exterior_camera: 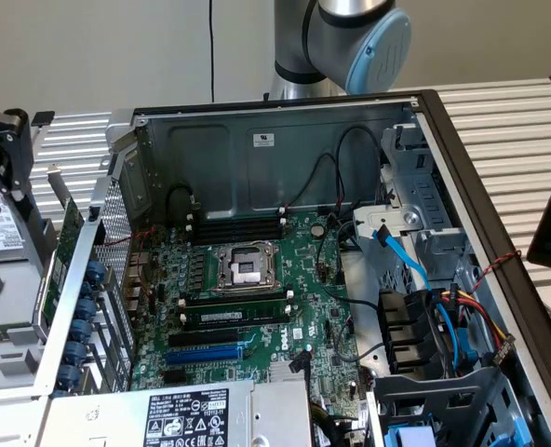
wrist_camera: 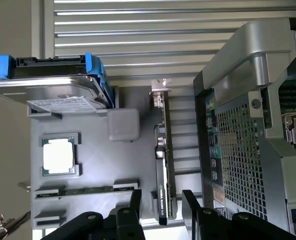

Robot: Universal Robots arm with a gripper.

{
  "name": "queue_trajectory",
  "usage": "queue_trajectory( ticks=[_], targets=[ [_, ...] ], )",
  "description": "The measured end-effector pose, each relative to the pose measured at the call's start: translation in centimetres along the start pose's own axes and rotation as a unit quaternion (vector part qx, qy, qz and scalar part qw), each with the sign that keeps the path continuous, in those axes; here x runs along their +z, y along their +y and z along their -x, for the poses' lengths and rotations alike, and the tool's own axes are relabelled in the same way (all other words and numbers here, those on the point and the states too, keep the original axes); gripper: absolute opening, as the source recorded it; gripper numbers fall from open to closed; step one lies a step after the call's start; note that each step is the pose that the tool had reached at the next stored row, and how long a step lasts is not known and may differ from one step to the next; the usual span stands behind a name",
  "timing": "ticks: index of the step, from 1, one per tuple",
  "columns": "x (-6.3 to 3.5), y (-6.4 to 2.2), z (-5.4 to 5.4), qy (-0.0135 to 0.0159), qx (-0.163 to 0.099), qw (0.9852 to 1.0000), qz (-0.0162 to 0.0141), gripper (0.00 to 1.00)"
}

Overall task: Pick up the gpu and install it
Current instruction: 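Pick up the gpu and move the gpu toward the slot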

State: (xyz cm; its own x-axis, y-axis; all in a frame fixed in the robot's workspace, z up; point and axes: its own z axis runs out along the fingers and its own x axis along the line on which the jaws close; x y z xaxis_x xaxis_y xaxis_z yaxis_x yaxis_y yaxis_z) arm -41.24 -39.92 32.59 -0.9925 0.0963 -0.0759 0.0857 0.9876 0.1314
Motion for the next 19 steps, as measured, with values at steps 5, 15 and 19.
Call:
queue_trajectory(
  ticks=[5, 15, 19],
  targets=[
    [0.54, -0.07, 0.0, -0.0054, 0.016, 0.9999, 0.0003, 0.45],
    [1.68, -1.35, 0.0, -0.0064, 0.026, 0.9995, 0.0158, 0.45],
    [2.16, -1.55, -0.1, -0.0053, 0.027, 0.9993, 0.0264, 0.45]
  ],
)
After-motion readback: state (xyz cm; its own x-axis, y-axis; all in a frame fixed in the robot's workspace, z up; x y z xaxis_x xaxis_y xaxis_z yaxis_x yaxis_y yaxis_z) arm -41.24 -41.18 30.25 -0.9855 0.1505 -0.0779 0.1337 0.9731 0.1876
